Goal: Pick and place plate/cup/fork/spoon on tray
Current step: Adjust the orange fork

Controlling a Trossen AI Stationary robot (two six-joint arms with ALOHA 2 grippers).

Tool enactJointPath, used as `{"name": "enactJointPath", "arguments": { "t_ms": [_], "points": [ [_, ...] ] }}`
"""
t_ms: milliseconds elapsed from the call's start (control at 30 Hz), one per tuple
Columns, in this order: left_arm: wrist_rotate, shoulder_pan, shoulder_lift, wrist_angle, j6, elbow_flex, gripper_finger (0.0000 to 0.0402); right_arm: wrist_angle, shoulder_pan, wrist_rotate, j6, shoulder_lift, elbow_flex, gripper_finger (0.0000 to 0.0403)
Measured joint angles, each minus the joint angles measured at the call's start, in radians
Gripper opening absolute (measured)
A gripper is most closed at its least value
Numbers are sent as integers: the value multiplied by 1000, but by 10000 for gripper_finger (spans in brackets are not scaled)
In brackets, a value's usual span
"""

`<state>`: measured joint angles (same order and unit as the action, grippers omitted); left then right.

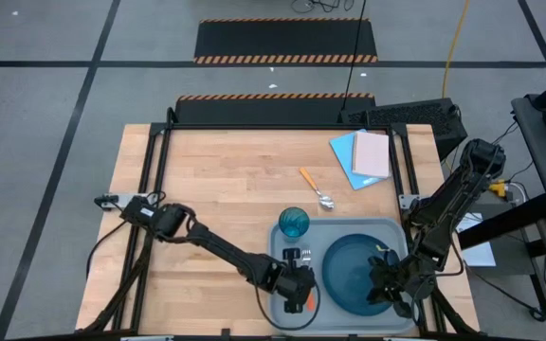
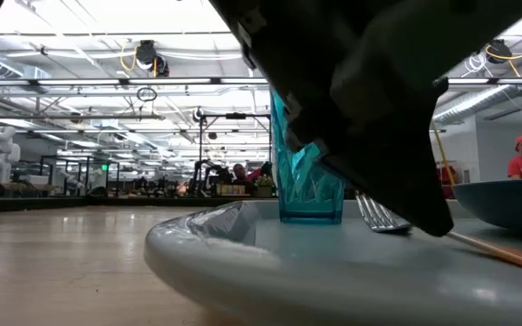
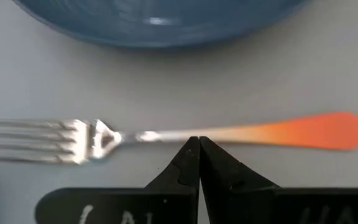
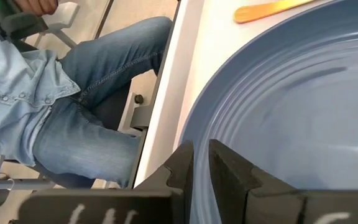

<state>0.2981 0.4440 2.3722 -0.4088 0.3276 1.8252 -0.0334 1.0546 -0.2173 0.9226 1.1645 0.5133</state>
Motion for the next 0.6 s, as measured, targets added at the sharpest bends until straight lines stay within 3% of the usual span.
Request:
{"name": "enactJointPath", "arguments": {
  "t_ms": [600],
  "points": [
    [-11, -19, 0, 41, -38, 1, 5, 0, 0, -19, -19, 0, 0, 43]
  ]
}}
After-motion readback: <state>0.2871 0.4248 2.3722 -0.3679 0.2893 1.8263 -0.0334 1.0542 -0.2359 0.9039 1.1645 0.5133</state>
